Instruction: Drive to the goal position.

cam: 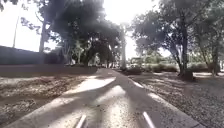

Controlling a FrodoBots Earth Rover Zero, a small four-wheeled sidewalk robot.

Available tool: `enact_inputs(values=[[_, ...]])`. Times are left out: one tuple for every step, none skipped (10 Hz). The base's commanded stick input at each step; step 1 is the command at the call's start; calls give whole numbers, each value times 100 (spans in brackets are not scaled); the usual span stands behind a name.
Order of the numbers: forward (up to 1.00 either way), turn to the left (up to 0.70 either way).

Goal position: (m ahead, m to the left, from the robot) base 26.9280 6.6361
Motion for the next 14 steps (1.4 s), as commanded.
enact_inputs(values=[[0,-85],[0,-85],[0,-85],[0,-85],[0,-85],[0,-85],[0,-85],[0,-85],[0,-85],[0,-85],[0,-85],[0,-85],[0,-85],[0,-85]])
